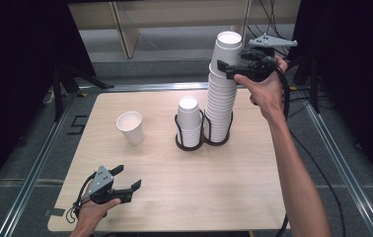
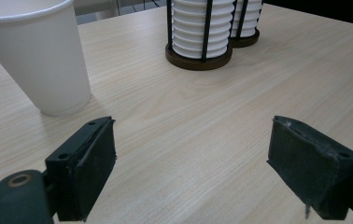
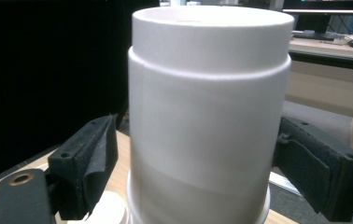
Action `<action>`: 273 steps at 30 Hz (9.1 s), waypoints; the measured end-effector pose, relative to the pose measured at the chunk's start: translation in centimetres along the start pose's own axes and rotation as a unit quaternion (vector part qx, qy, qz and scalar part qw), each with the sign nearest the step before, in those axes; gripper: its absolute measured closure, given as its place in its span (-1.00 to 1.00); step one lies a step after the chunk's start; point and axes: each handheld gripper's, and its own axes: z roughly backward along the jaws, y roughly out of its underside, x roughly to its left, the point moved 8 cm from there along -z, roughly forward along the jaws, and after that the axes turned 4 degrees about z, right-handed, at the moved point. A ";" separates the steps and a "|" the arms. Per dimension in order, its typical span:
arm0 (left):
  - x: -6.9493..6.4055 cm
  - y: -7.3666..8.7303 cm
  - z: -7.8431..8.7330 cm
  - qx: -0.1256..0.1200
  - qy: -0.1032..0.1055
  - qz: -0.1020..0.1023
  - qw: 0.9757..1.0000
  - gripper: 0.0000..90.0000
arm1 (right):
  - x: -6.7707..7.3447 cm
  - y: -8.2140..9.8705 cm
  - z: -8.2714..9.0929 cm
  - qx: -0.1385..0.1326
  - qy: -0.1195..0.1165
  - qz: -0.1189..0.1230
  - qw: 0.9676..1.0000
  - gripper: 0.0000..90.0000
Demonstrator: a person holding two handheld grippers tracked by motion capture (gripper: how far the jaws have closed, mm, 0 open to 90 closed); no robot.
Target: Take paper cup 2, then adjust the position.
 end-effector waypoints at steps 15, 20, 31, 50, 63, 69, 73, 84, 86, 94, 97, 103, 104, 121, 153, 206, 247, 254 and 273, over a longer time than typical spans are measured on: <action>-0.1 -0.1 0.0 -0.003 0.004 0.000 1.000 -0.67 | -0.3 -0.1 -1.7 0.015 -0.004 -0.013 1.000 -0.64; -0.2 -0.1 -0.1 -0.005 0.004 0.001 1.000 -0.67 | -0.3 -0.5 -1.6 0.014 0.001 -0.007 1.000 -0.60; -0.1 -0.1 0.1 -0.001 0.003 -0.002 1.000 -0.67 | -0.2 -2.6 -0.6 -0.010 0.006 -0.008 1.000 -0.59; -0.2 0.0 0.0 -0.001 0.008 -0.004 1.000 -0.67 | -1.0 -8.2 4.2 -0.077 0.025 -0.002 0.997 -0.59; -0.4 0.0 0.0 0.000 0.007 -0.003 1.000 -0.67 | -0.2 -4.5 8.5 -0.069 0.019 0.007 0.997 -0.59; -0.3 0.0 -0.1 0.000 0.006 -0.002 1.000 -0.67 | 1.0 0.6 10.7 -0.050 0.006 0.007 0.999 -0.59; -0.4 0.0 -0.1 0.002 0.005 -0.002 1.000 -0.67 | 2.2 3.9 11.6 -0.041 -0.006 0.004 0.999 -0.59; -0.4 0.0 -0.2 0.001 0.008 -0.001 1.000 -0.67 | 5.6 10.7 10.4 -0.020 -0.054 -0.023 0.998 -0.59; -0.4 -0.2 -0.2 -0.004 0.014 0.000 1.000 -0.67 | 6.4 12.2 9.6 -0.014 -0.063 -0.028 0.998 -0.59; -0.3 -0.1 -0.4 -0.009 0.015 0.000 1.000 -0.67 | 8.1 14.9 7.4 -0.013 -0.080 -0.030 0.996 -0.59; -0.2 -0.1 -0.4 -0.007 0.015 -0.002 1.000 -0.67 | 9.5 15.8 6.6 -0.004 -0.097 -0.028 0.995 -0.59; -0.1 -0.1 -0.4 -0.013 0.016 -0.002 1.000 -0.67 | 11.5 17.1 5.7 0.014 -0.113 -0.021 0.993 -0.59; -0.1 -0.2 -0.3 -0.015 0.015 0.000 1.000 -0.67 | 11.8 17.3 5.5 0.016 -0.117 -0.015 0.993 -0.59; -0.5 -0.2 -0.4 -0.016 0.028 -0.008 0.999 -0.67 | 15.8 21.1 2.6 0.046 -0.172 -0.006 0.984 -0.59; -3.9 -1.2 -1.7 -0.045 0.077 -0.012 0.996 -0.67 | 22.2 20.8 -1.9 0.037 -0.258 -0.012 0.965 -0.59; -6.4 -2.3 -3.1 -0.055 0.157 0.013 0.986 -0.98 | 27.0 20.1 -2.3 0.015 -0.333 -0.008 0.943 -0.57; -6.8 -2.1 -2.7 -0.035 0.163 -0.057 0.984 -0.77 | 26.3 17.8 -1.5 0.009 -0.328 0.051 0.943 -0.67; -6.8 -2.1 -2.7 -0.041 0.163 -0.060 0.984 -0.76 | 26.3 17.0 -1.4 0.021 -0.324 0.064 0.944 -0.66; -7.1 -1.7 -2.8 -0.021 0.163 -0.090 0.982 -0.76 | 24.3 13.5 -0.4 0.006 -0.313 0.048 0.948 -0.66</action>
